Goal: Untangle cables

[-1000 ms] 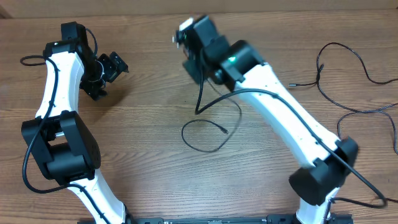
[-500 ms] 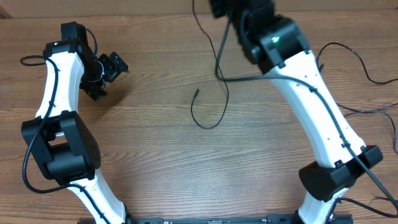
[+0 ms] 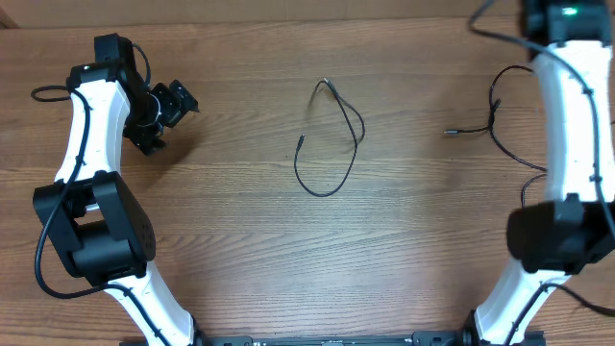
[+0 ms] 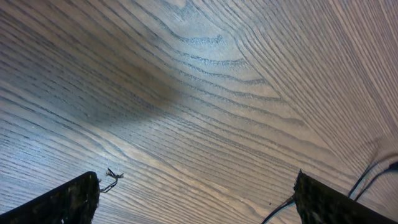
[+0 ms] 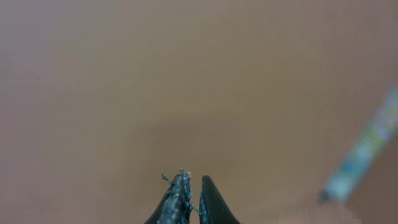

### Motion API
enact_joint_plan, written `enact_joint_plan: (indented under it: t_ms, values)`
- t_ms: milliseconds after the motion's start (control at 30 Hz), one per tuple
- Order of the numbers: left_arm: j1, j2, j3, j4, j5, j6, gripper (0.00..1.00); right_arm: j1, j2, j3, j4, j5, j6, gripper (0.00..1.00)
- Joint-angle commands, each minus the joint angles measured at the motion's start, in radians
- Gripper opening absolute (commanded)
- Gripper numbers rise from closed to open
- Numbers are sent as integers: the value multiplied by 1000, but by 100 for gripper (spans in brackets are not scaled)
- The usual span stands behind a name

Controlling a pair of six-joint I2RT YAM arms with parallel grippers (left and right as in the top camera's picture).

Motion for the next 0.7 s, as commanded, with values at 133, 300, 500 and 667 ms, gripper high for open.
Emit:
enact_joint_plan:
  t_ms: [133, 300, 500, 667]
  values:
    - [-3, -9, -5, -3, -5, 12, 99, -92, 26, 18, -206, -417, -34, 8]
    - [-1, -9, -5, -2, -6, 12, 100, -45, 27, 18, -490, -525, -97, 19]
    - [-2, -9, -5, -3, -6, 12, 100, 30, 46, 17, -752, -525, -98, 37]
    - [-2, -9, -5, -3, -6, 12, 100, 110, 65, -11, -865, -525, -101, 54]
